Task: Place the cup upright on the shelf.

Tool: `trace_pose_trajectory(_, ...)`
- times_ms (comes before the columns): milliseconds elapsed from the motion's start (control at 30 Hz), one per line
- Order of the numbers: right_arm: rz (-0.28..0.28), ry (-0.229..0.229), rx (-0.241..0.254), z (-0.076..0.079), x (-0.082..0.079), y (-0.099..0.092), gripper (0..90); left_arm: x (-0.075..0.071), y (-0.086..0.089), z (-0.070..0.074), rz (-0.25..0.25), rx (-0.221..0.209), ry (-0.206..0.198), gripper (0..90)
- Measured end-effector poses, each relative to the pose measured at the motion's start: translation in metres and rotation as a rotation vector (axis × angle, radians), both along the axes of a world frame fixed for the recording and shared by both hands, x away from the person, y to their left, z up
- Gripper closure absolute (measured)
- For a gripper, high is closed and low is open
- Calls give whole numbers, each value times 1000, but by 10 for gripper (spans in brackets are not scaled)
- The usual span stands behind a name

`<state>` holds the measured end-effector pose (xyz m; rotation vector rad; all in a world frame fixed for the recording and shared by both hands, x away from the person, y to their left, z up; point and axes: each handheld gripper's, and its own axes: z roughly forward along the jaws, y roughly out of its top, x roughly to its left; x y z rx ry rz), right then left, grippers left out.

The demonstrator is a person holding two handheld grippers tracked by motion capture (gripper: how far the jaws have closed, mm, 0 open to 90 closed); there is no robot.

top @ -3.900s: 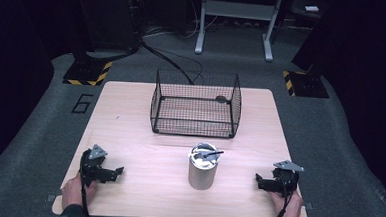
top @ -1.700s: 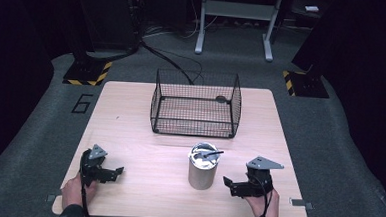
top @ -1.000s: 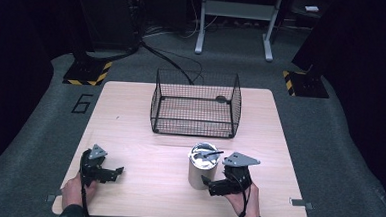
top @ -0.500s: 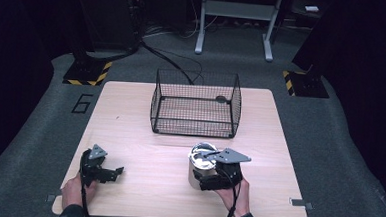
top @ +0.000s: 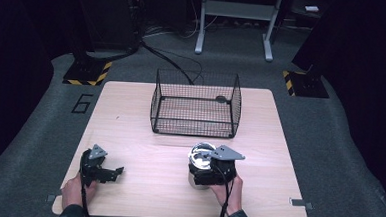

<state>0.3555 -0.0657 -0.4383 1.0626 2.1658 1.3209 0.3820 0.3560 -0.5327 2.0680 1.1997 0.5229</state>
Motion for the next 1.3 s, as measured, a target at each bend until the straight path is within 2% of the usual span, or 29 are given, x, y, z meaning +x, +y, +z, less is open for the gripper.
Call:
trace_pose_trajectory(700, -30, -37, -16, -1, 0, 6, 32, 0, 0, 0, 6, -4, 1, 0)
trace_pose_trajectory(1300, -47, -58, -35, 11, 5, -6, 34, 0, 0, 0, 7, -5, 1, 0)
